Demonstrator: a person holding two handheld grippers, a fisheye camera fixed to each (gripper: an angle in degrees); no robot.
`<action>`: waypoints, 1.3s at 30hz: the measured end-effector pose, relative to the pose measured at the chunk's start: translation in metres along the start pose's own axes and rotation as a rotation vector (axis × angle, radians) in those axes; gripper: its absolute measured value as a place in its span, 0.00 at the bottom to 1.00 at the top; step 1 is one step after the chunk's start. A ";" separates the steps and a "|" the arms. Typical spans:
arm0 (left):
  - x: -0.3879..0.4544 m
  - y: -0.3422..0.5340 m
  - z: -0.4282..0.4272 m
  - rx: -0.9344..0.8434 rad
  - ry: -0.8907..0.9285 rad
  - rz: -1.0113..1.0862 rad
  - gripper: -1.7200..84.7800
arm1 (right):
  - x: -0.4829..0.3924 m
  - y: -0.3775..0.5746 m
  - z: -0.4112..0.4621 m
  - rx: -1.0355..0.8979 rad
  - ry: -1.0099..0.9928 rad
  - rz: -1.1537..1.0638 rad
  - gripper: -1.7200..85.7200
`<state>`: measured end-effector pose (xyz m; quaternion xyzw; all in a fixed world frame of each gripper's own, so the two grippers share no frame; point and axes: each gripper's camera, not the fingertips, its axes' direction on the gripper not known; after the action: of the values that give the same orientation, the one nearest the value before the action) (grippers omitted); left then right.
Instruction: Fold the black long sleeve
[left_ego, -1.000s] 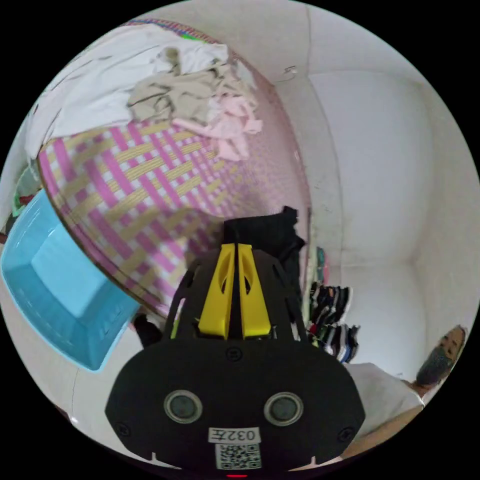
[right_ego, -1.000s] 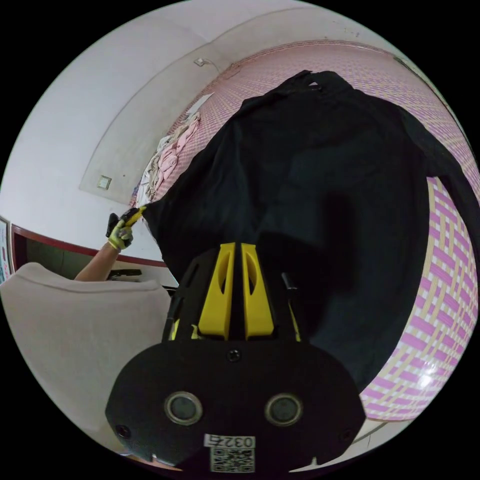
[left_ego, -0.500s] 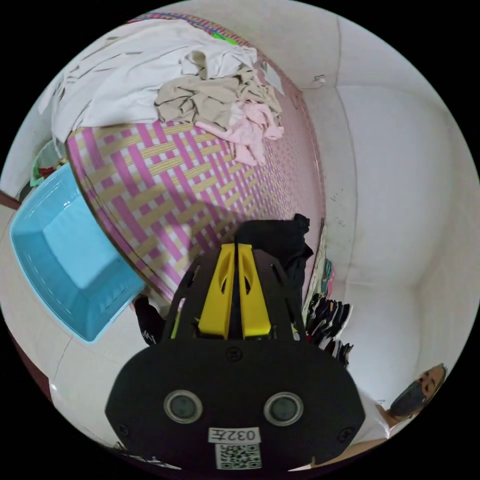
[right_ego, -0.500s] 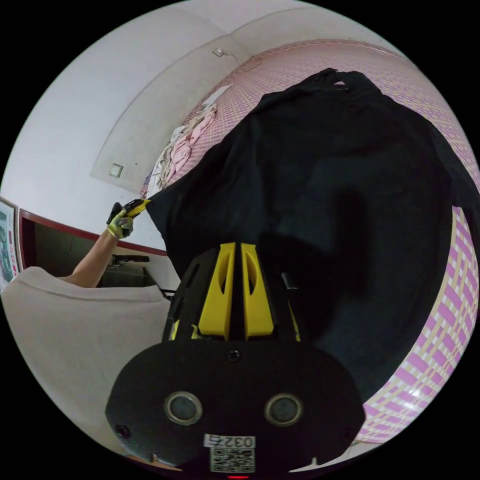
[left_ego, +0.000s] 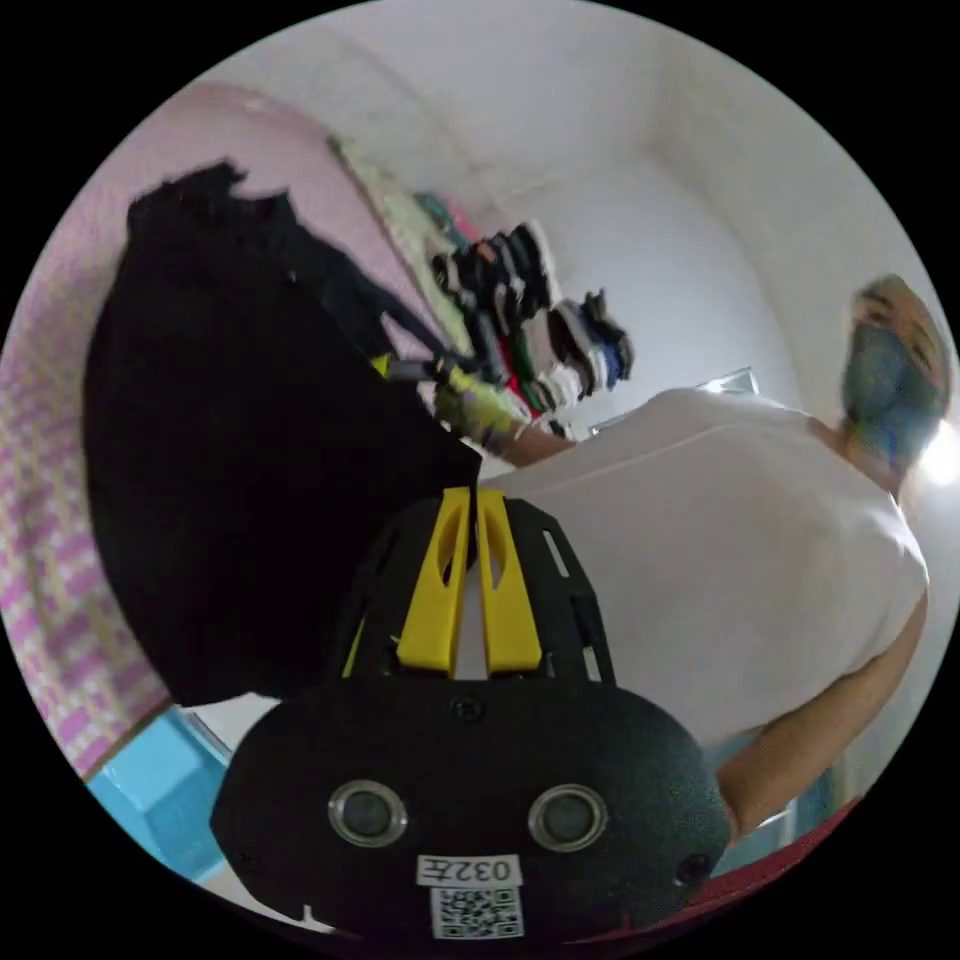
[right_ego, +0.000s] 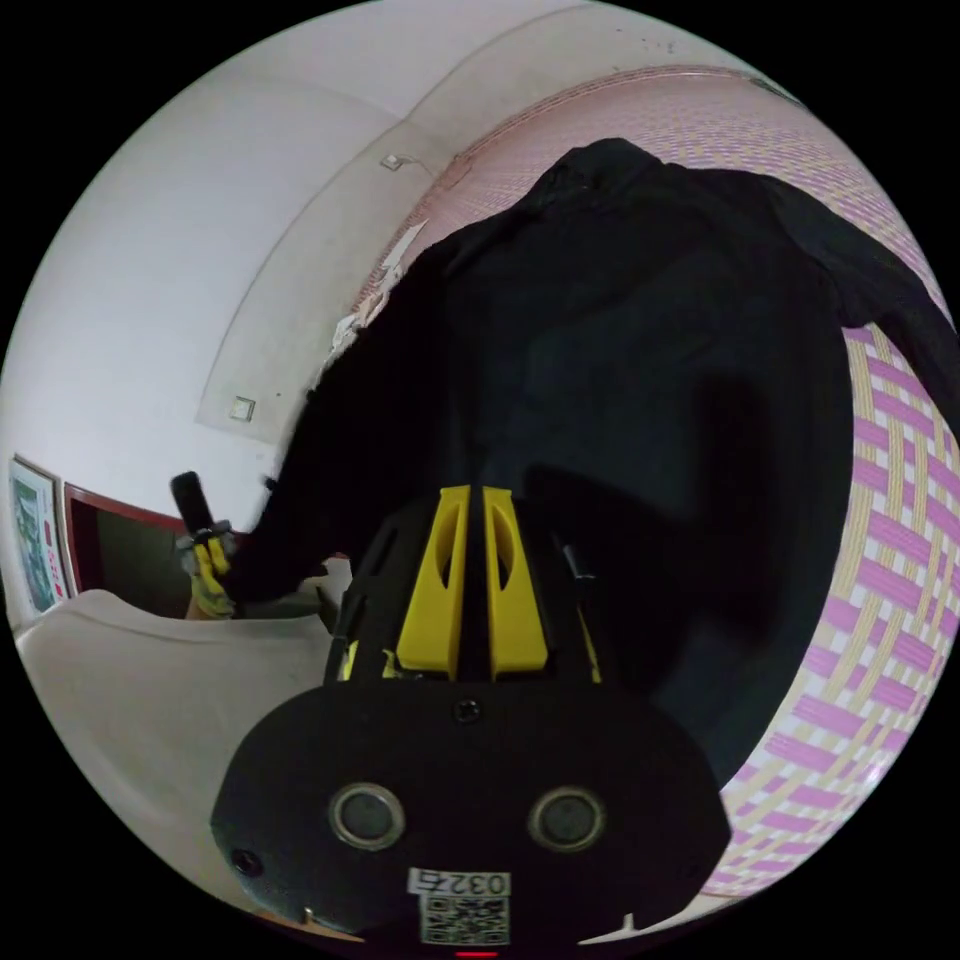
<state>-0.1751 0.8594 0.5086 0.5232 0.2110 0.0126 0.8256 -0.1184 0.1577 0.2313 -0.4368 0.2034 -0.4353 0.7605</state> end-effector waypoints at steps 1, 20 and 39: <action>-0.031 0.008 0.041 -0.086 0.028 -0.092 0.01 | 0.006 -0.006 0.001 -0.005 -0.004 0.003 0.06; 0.003 0.083 -0.002 0.213 0.154 -0.042 0.01 | 0.005 -0.230 0.106 -0.043 -0.265 0.021 0.11; 0.054 0.149 -0.073 0.441 0.076 -0.022 0.01 | -0.038 -0.561 0.226 -0.174 0.228 0.201 0.12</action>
<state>-0.1222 1.0020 0.5932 0.6880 0.2454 -0.0231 0.6825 -0.2543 0.1653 0.8218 -0.4263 0.3679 -0.3845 0.7315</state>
